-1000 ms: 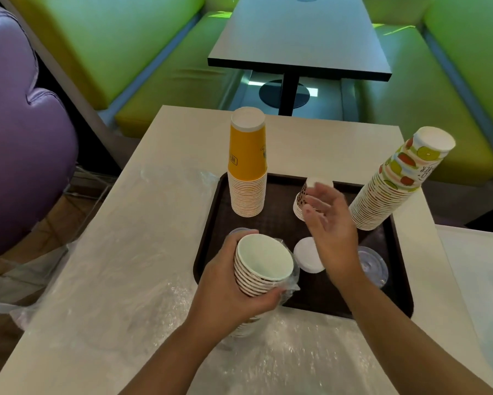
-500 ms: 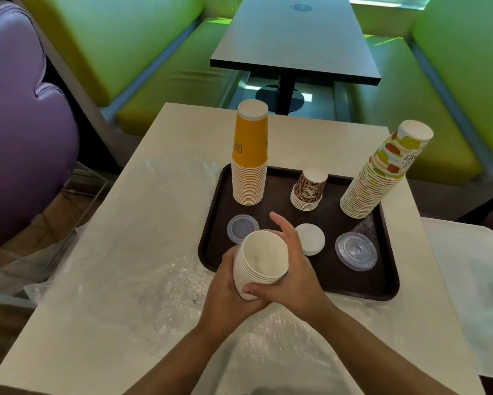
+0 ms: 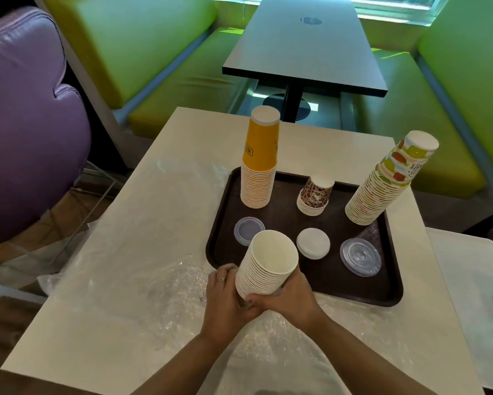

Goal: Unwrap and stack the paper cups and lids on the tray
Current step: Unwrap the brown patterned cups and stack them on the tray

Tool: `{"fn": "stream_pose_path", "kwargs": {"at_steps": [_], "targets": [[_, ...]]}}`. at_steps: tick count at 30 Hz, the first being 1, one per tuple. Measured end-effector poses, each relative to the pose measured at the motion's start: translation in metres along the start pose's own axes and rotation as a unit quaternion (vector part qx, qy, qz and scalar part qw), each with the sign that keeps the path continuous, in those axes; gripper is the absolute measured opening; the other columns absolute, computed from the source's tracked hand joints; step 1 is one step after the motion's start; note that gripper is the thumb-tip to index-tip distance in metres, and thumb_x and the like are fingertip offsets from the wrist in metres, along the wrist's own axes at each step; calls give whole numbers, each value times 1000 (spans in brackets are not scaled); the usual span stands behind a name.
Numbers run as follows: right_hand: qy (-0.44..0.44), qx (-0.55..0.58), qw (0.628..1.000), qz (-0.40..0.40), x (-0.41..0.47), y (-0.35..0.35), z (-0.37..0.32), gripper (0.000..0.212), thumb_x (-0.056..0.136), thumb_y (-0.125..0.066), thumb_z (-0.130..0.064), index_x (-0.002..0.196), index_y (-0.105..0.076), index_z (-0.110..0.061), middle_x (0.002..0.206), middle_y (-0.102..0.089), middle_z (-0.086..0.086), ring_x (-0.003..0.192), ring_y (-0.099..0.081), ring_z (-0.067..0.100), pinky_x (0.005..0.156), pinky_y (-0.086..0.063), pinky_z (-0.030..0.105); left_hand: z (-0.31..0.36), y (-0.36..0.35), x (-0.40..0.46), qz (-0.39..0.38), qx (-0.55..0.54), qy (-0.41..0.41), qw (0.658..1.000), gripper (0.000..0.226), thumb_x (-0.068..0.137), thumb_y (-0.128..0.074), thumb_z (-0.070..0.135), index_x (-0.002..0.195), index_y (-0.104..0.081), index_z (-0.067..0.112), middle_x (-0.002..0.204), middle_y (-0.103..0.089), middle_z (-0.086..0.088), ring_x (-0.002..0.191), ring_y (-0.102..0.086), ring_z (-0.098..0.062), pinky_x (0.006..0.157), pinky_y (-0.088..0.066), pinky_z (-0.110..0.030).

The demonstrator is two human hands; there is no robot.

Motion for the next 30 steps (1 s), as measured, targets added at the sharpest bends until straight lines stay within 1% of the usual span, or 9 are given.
{"fn": "stream_pose_path", "kwargs": {"at_steps": [2, 4, 8, 11, 14, 16, 21, 25, 30], "targets": [[-7, -5, 1000, -5, -1, -2, 5, 101, 53, -92, -15, 135, -33, -21, 115, -51, -22, 111, -53, 3, 78, -43, 1, -1, -2, -2, -3, 16, -7, 1000, 75, 63, -55, 75, 110, -48, 17, 103, -63, -9, 90, -60, -26, 74, -50, -28], [-10, 3, 1000, -7, -2, -2, 3, 101, 53, -92, -13, 133, -32, -27, 115, -50, -23, 115, -52, 5, 78, -42, 1, -1, -2, 0, -5, 20, -13, 1000, 74, 62, -57, 72, 111, -48, 17, 103, -63, -10, 90, -61, -27, 74, -50, -28], [24, 44, 999, 9, -7, 13, -21, 104, 53, -91, -18, 135, -28, -30, 113, -49, -38, 114, -46, -11, 87, -43, 6, -9, -14, -2, -69, 57, 1, 996, 87, 54, -66, 72, 118, -47, 16, 112, -61, -10, 99, -61, -30, 81, -50, -39], [32, 51, 998, 22, -10, 25, -33, 95, 55, -83, -32, 133, -30, -38, 110, -49, -37, 112, -47, -10, 90, -46, 11, -17, -24, -3, -171, 110, 13, 979, 122, 47, -74, 73, 144, -21, 22, 147, -27, -7, 135, -29, -29, 109, -25, -45], [24, 58, 998, 26, -9, 31, -31, 84, 57, -80, -35, 129, -37, -39, 121, -50, -23, 113, -48, -8, 89, -50, 19, 4, -9, 6, -186, 30, 18, 982, 138, 45, -75, 74, 146, 8, 32, 153, 3, 10, 142, -2, -15, 115, -11, -37], [21, 60, 998, 24, -8, 35, -31, 80, 60, -78, -34, 130, -39, -38, 124, -49, -19, 113, -48, -9, 86, -50, 16, 36, 2, 18, -156, -73, -6, 985, 134, 44, -77, 72, 143, 7, 39, 153, -3, 17, 141, -8, -7, 113, -17, -30], [16, 44, 999, 26, -5, 46, -33, 73, 67, -70, -40, 132, -37, -36, 121, -47, -20, 114, -49, -2, 85, -50, 15, 78, -8, 33, -134, -160, -40, 977, 112, 54, -73, 71, 144, -12, 44, 141, -35, 23, 130, -39, -2, 105, -43, -30], [20, -4, 999, 36, 0, 58, -31, 68, 70, -65, -44, 132, -38, -32, 122, -43, -14, 109, -45, -11, 81, -44, 5, 89, -8, 36, -111, -180, -47, 976, 90, 62, -66, 70, 136, -19, 52, 130, -36, 36, 121, -43, 9, 95, -42, -9], [24, -52, 998, 36, 2, 67, -22, 56, 85, -65, -30, 134, -39, -28, 125, -41, -6, 109, -42, -13, 82, -40, 1, 100, -8, 39, -91, -149, -63, 983, 80, 67, -60, 70, 136, -30, 43, 123, -46, 30, 112, -51, 4, 89, -47, -10]]}}
Point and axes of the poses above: each hand's wrist, its own x-axis towards the middle knuckle, its own y-axis out of the back of the hand, z = x × y, the point moved 10 cm from there along x, towards the middle knuckle
